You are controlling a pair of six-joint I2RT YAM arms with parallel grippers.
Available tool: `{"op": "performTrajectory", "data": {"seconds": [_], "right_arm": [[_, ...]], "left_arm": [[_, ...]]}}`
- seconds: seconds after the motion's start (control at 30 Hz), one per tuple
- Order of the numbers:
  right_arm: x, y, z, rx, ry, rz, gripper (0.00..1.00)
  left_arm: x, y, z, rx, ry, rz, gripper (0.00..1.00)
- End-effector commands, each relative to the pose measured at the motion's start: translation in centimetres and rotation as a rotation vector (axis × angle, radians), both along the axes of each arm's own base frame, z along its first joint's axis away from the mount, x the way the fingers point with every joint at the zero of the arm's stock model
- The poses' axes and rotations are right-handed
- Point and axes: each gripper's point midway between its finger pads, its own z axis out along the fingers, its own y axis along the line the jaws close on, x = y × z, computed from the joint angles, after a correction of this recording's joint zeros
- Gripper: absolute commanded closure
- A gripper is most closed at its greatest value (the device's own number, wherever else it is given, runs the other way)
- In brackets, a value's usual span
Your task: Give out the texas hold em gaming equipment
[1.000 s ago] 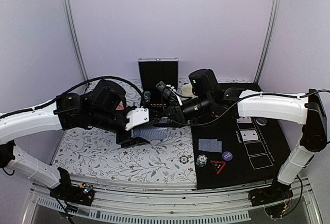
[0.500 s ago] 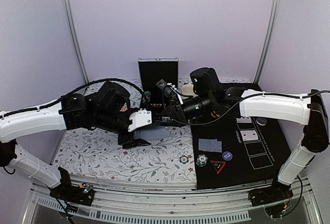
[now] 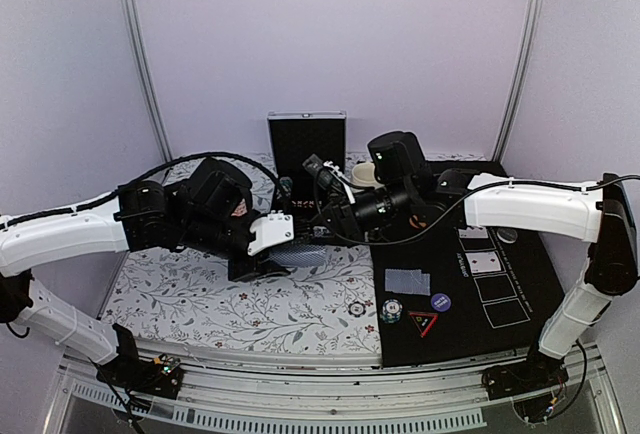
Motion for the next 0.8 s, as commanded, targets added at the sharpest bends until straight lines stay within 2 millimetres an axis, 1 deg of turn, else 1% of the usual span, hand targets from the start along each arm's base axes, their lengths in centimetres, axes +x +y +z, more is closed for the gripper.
{"op": "performTrajectory", "data": {"seconds": [0.0, 0.03, 0.1, 0.17, 0.27, 0.37, 0.47, 0.57, 0.67, 0.77], "right_arm": [[-0.5, 0.1, 2.2, 0.029, 0.014, -0.012, 0.87], [-0.5, 0.1, 2.0, 0.025, 0.018, -0.014, 0.83], [-0.3, 0.1, 1.9, 0.018, 0.024, -0.026, 0.72], [-0.1, -0.2, 1.9, 0.013, 0.028, -0.041, 0.66], [0.2, -0.8, 1.8, 0.007, 0.032, -0.067, 0.6], [0.4, -1.3, 1.8, 0.003, 0.039, -0.092, 0.56], [0.3, -1.6, 1.9, 0.001, 0.042, -0.1, 0.5], [0.1, -2.1, 2.1, 0.003, 0.037, -0.105, 0.48], [-0.1, -2.3, 1.8, 0.003, 0.038, -0.101, 0.47], [-0.3, -2.3, 1.4, -0.003, 0.051, -0.091, 0.51]], "left_arm": [[1.3, 0.1, 0.9, -0.015, -0.048, 0.033, 0.62], [1.3, 0.1, 0.9, -0.015, -0.049, 0.033, 0.62], [1.3, 0.2, 0.9, -0.015, -0.05, 0.034, 0.62], [1.3, 0.2, 1.0, -0.018, -0.051, 0.033, 0.62], [1.2, 0.3, 1.0, -0.018, -0.051, 0.032, 0.62], [1.1, 0.4, 1.0, -0.019, -0.051, 0.031, 0.62], [1.0, 0.4, 0.9, -0.02, -0.048, 0.03, 0.62], [1.0, 0.4, 0.9, -0.02, -0.047, 0.027, 0.62], [0.9, 0.3, 1.0, -0.026, -0.04, 0.021, 0.62], [0.7, 0.1, 1.3, -0.038, -0.036, 0.016, 0.62]]}}
